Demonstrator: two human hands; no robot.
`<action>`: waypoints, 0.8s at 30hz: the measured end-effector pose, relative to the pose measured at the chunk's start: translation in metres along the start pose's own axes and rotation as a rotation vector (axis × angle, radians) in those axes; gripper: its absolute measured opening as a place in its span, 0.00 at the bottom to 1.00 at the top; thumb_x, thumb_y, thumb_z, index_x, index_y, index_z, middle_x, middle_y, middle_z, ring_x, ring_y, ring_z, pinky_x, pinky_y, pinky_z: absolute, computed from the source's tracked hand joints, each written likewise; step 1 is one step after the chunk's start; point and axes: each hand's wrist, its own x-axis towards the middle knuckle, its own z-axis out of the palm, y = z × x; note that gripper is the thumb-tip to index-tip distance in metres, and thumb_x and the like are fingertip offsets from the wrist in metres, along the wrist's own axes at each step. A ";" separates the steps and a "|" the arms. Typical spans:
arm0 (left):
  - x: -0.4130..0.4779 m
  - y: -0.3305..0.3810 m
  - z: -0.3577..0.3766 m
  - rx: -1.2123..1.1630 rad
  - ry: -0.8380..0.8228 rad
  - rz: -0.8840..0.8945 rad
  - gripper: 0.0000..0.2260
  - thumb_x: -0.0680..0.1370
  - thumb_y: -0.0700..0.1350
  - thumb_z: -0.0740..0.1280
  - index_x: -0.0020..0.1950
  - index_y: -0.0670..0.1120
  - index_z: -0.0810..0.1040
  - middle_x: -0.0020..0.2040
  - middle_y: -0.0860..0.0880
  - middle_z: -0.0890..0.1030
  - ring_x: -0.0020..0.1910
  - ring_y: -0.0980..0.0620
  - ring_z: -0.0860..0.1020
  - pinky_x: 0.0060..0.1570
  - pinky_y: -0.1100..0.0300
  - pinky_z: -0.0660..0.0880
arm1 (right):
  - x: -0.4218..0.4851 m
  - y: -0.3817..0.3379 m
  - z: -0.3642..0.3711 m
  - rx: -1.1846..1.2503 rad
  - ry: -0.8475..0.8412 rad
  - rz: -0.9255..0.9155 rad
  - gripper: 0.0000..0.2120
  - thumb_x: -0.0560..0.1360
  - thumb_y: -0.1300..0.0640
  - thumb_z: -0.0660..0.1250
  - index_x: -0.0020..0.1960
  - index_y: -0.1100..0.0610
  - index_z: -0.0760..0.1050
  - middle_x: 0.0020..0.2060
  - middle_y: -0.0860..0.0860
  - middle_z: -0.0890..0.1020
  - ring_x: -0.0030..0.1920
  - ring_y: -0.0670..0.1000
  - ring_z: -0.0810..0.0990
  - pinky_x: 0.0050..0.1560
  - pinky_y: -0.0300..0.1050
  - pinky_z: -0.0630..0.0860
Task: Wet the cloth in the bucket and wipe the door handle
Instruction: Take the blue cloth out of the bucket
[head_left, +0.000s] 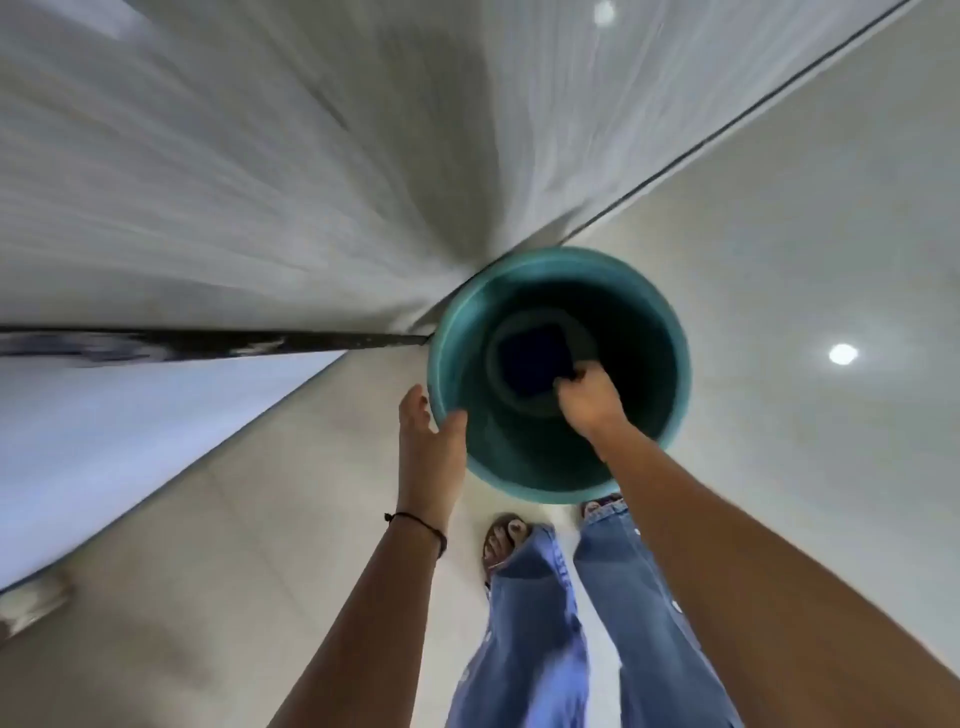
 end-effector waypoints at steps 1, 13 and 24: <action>0.009 -0.005 0.003 0.015 -0.012 0.068 0.14 0.78 0.40 0.63 0.63 0.46 0.70 0.59 0.46 0.78 0.52 0.49 0.78 0.44 0.63 0.75 | 0.015 0.003 0.004 -0.032 0.021 0.033 0.20 0.78 0.61 0.60 0.68 0.66 0.69 0.64 0.64 0.76 0.64 0.62 0.75 0.61 0.48 0.71; 0.060 -0.043 0.007 0.128 -0.093 0.268 0.09 0.80 0.43 0.61 0.58 0.55 0.70 0.50 0.58 0.80 0.48 0.62 0.79 0.42 0.71 0.77 | 0.117 0.023 0.073 0.010 0.143 0.119 0.26 0.76 0.57 0.66 0.70 0.67 0.67 0.66 0.61 0.75 0.64 0.61 0.75 0.60 0.47 0.73; -0.097 0.038 -0.019 0.085 -0.037 0.007 0.25 0.80 0.50 0.62 0.75 0.48 0.58 0.74 0.48 0.65 0.70 0.53 0.67 0.60 0.61 0.63 | -0.156 -0.020 -0.051 0.591 -0.206 -0.065 0.07 0.69 0.65 0.66 0.47 0.57 0.75 0.40 0.55 0.78 0.41 0.54 0.77 0.40 0.46 0.77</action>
